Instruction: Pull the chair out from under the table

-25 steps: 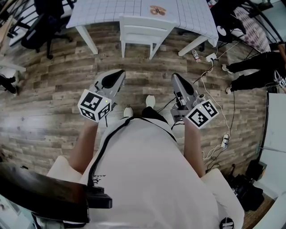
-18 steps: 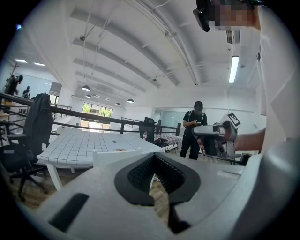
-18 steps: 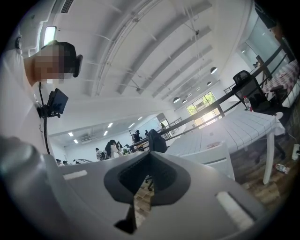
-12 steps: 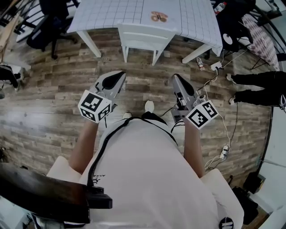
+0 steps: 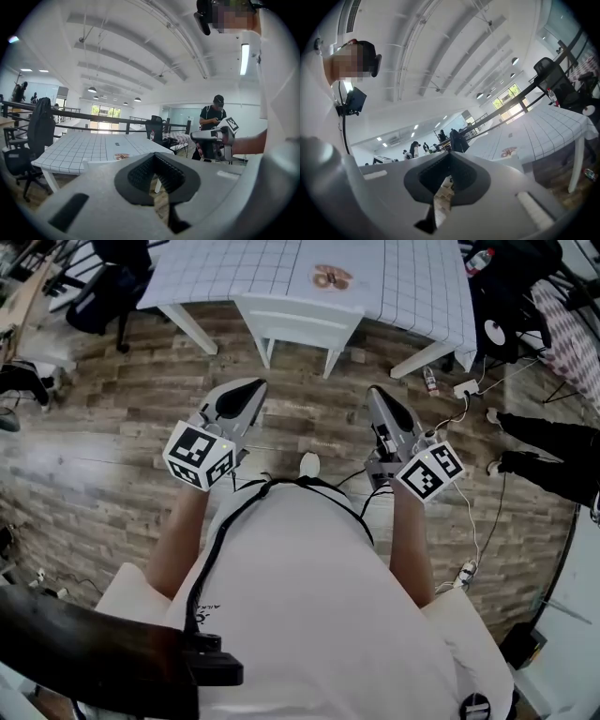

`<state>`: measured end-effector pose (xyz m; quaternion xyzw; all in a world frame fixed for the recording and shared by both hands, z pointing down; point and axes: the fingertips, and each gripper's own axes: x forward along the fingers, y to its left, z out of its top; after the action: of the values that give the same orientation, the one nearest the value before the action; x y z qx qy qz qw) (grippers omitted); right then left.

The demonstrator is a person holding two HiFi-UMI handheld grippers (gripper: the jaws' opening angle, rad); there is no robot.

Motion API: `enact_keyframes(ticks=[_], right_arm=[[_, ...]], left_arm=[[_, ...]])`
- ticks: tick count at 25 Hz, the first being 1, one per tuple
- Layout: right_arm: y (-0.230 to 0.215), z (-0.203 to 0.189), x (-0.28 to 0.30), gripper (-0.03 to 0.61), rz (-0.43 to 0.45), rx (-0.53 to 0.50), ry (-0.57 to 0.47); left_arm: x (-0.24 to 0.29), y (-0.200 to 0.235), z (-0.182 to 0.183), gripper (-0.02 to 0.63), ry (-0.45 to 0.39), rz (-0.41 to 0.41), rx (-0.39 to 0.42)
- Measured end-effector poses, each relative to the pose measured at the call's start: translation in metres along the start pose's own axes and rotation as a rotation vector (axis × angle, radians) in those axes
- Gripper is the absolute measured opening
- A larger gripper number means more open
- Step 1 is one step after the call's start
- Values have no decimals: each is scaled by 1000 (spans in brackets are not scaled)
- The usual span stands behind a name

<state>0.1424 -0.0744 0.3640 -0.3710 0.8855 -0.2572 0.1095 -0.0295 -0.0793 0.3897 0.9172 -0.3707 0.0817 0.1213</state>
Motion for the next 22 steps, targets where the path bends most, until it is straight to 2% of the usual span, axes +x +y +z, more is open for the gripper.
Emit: enact_keyframes(ticks=[7,12,22], right_arm=[[-49,4,-3,6,49,23,55],[-78,16,-4,6,53,37,44],[-83,7,7,6,41,43,46]], left_arm=[[38,-9,-1,8,47,50,7],[51,-16,-2,8,74,57,16],[53,-5,-14,8,97,46,10]])
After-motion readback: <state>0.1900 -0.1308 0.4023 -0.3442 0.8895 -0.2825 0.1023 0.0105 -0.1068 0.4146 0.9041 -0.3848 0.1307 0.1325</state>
